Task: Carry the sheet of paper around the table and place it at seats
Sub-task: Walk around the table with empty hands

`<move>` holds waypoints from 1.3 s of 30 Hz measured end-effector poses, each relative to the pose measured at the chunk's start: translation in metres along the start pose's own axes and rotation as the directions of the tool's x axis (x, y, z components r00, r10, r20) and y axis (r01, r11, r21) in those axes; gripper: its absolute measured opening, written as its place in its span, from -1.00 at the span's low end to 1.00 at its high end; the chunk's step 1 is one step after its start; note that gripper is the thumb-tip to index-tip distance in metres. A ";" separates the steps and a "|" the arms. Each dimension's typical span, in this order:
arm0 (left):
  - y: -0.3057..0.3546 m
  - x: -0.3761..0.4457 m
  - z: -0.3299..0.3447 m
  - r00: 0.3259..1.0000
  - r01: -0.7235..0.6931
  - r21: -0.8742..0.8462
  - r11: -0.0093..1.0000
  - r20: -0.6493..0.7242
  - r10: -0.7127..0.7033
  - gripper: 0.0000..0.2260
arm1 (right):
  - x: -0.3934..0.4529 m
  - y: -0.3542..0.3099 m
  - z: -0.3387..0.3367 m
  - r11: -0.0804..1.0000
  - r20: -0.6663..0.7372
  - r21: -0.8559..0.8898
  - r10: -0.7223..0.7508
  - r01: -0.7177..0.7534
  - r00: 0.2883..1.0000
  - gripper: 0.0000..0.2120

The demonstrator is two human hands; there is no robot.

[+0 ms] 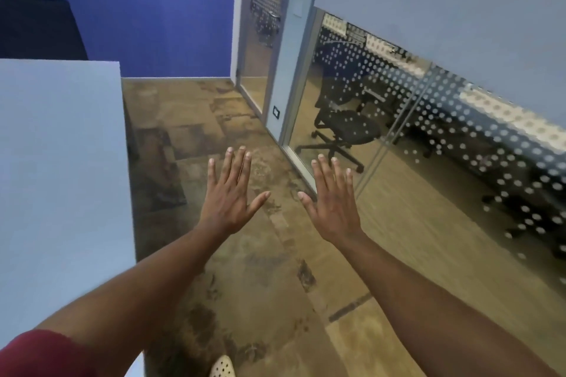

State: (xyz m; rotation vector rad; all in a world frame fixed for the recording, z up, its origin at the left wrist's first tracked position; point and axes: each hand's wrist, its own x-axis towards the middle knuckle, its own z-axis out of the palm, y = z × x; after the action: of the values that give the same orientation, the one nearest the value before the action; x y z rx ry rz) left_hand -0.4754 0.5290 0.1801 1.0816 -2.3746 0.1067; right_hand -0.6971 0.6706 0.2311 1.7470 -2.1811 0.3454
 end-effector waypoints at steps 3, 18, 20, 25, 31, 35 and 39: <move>-0.029 0.037 0.025 0.999 0.035 0.019 0.999 -0.014 -0.035 -0.14 | 0.057 0.000 0.032 0.999 0.018 0.010 -0.053 0.052 0.998 -0.24; -0.225 0.099 0.068 0.887 0.456 0.259 0.852 -0.049 -0.460 -0.11 | 0.320 -0.115 0.183 0.870 0.048 0.271 -0.440 0.412 0.897 -0.23; -0.249 0.094 0.073 0.852 0.507 0.340 0.792 -0.059 -0.520 -0.12 | 0.348 -0.141 0.203 0.813 0.036 0.329 -0.518 0.479 0.855 -0.24; -0.284 0.103 0.067 0.725 0.672 0.384 0.633 -0.167 -0.668 -0.14 | 0.420 -0.206 0.237 0.652 -0.018 0.390 -0.701 0.650 0.713 -0.23; -0.315 0.090 0.058 0.546 0.811 0.395 0.431 -0.247 -0.801 -0.16 | 0.469 -0.282 0.265 0.441 -0.048 0.435 -0.859 0.785 0.509 -0.22; -0.353 0.082 0.055 0.432 0.873 0.377 0.309 -0.306 -0.848 -0.15 | 0.497 -0.342 0.285 0.290 -0.104 0.435 -0.924 0.852 0.368 -0.22; -0.409 0.069 0.061 0.341 0.911 0.354 0.213 -0.355 -0.871 -0.15 | 0.518 -0.415 0.309 0.177 -0.133 0.426 -0.958 0.887 0.255 -0.22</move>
State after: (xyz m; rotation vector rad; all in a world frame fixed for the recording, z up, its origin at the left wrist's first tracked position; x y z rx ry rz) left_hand -0.2438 0.1882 0.1043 2.5140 -1.2391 0.3474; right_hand -0.4253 -0.0039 0.1473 3.0534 -0.6272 0.3366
